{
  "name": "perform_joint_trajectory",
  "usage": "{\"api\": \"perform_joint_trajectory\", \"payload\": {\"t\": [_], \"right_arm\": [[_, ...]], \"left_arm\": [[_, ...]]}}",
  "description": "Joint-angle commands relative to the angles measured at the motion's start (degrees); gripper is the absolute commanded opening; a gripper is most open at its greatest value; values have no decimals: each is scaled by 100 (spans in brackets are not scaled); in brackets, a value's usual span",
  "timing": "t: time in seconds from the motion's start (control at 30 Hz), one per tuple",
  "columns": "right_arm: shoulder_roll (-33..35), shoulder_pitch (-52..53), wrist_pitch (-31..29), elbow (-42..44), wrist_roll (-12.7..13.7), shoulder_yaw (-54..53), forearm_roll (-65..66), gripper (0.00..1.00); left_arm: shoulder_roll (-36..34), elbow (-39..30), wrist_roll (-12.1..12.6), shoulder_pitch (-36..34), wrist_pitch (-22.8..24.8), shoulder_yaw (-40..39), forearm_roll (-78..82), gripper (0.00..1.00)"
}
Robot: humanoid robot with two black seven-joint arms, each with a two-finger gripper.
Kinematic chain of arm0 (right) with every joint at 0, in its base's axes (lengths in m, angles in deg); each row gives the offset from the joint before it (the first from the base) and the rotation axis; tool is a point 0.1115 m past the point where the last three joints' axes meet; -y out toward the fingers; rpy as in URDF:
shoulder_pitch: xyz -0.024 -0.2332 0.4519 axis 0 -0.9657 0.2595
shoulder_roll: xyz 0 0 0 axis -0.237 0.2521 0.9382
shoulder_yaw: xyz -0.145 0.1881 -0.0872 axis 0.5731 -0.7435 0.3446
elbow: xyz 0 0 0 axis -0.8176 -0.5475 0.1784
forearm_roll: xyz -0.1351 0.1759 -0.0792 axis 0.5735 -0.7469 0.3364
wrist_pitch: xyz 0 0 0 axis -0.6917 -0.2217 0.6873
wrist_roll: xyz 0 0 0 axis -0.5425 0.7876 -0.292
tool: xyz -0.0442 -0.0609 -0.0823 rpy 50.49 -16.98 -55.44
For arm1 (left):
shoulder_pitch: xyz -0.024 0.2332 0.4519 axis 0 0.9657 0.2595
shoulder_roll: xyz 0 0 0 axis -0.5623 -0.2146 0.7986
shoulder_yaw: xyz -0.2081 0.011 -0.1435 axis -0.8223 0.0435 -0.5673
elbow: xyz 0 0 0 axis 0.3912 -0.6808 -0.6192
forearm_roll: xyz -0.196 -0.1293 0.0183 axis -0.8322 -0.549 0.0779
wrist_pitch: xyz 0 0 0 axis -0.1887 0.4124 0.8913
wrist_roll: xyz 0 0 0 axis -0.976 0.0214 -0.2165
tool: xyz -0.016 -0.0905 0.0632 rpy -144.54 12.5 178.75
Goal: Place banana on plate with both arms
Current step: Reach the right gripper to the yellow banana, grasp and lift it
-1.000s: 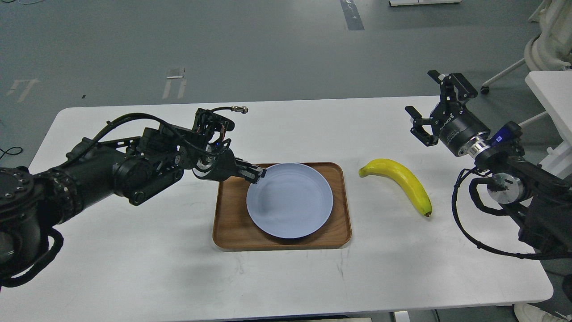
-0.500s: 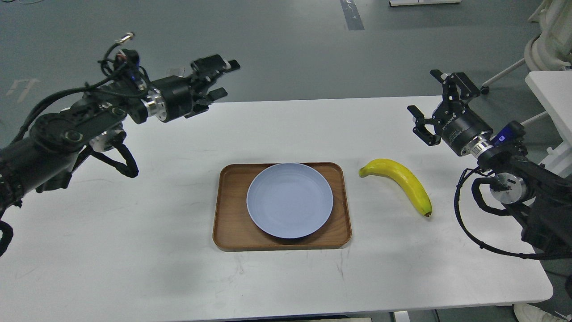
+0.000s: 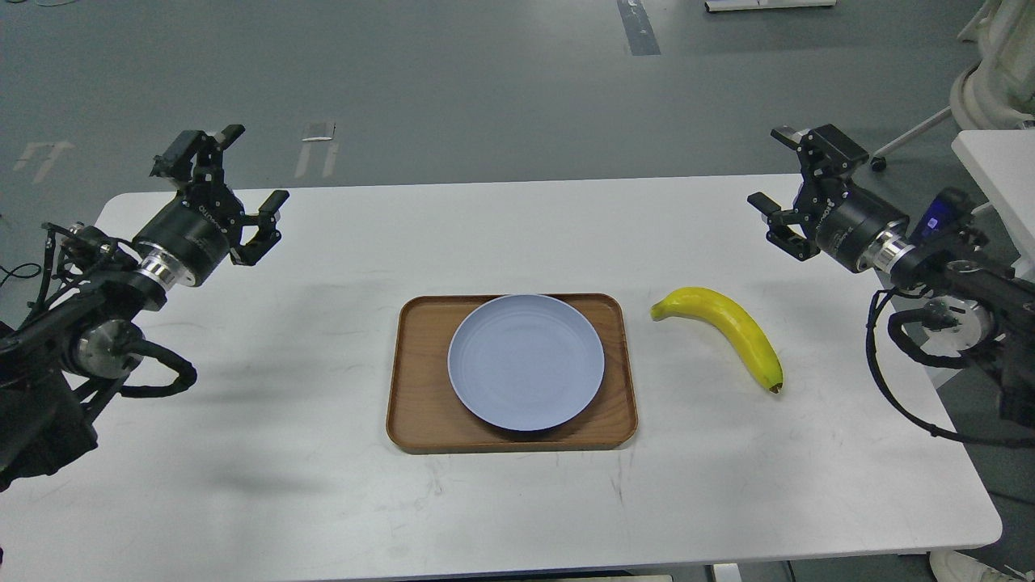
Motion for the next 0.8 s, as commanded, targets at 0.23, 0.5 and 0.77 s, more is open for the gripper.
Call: {"api": "perform_joint_trajectory", "payload": {"t": [0.23,0.5,0.77], "right_arm": [[434,1354,1,-726,0,1254,5140,100],[197,1354,454,-657,0,2475,6180,100],[-417,1153,831,-192,0,2705,6180,99]], "left_arm": [[14,-17,9,-52,0,-42,37,100],[-12,-69,18,-26,0,11,98,100],[5,-69,18,-35,0,-15,98,100]]}}
